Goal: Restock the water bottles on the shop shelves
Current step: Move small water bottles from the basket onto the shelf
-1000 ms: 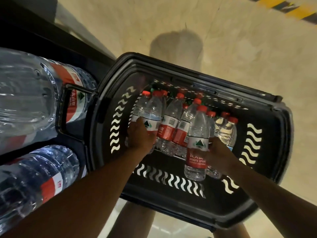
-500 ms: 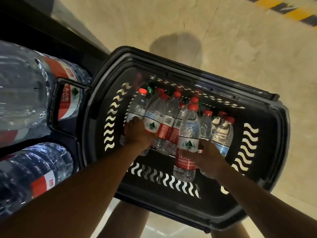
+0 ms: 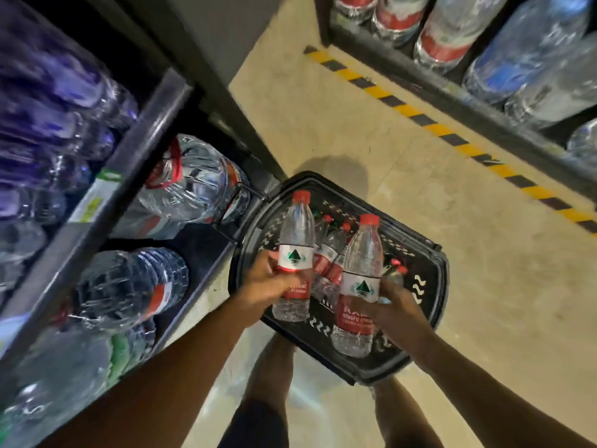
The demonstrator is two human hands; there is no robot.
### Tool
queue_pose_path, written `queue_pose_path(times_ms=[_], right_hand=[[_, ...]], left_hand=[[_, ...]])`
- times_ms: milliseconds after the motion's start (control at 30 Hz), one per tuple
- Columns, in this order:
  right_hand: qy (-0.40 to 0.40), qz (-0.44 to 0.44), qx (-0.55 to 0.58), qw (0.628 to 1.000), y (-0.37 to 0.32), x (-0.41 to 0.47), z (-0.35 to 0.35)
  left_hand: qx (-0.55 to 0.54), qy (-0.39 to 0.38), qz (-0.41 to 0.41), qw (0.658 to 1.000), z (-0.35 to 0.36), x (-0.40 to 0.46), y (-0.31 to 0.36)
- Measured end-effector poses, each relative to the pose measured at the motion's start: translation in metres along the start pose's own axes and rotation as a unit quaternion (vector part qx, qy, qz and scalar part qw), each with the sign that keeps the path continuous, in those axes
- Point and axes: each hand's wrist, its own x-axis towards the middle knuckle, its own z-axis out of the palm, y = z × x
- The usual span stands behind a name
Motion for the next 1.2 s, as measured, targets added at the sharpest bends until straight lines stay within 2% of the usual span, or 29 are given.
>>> queue_pose_path(times_ms=[133, 300, 500, 667, 767, 1200], right_hand=[[-0.016, -0.037, 0.068, 0.997, -0.067, -0.083, -0.004], [-0.075, -0.146, -0.019, 0.986, -0.143, -0.166, -0.009], [-0.147, -0.237, -0.096, 0.956, -0.201, -0.256, -0.007], [-0.216, -0.282, -0.122, 0.927, -0.226, -0.318, 0.019], [-0.241, -0.296, -0.144, 0.913, -0.227, -0.345, 0.046], [-0.318, -0.345, -0.214, 0.857, -0.185, -0.426, 0.249]], left_hand=[[-0.066, 0.000, 0.064, 0.996, -0.022, -0.104, 0.048], [-0.127, 0.025, 0.154, 0.980, -0.033, -0.221, 0.083], [-0.229, 0.088, 0.202, 0.948, -0.037, -0.346, 0.080], [-0.357, 0.111, 0.230, 0.899, -0.048, -0.419, 0.054], [-0.394, 0.130, 0.241, 0.877, -0.064, -0.452, 0.028], [-0.418, 0.271, 0.319, 0.806, -0.188, -0.568, -0.121]])
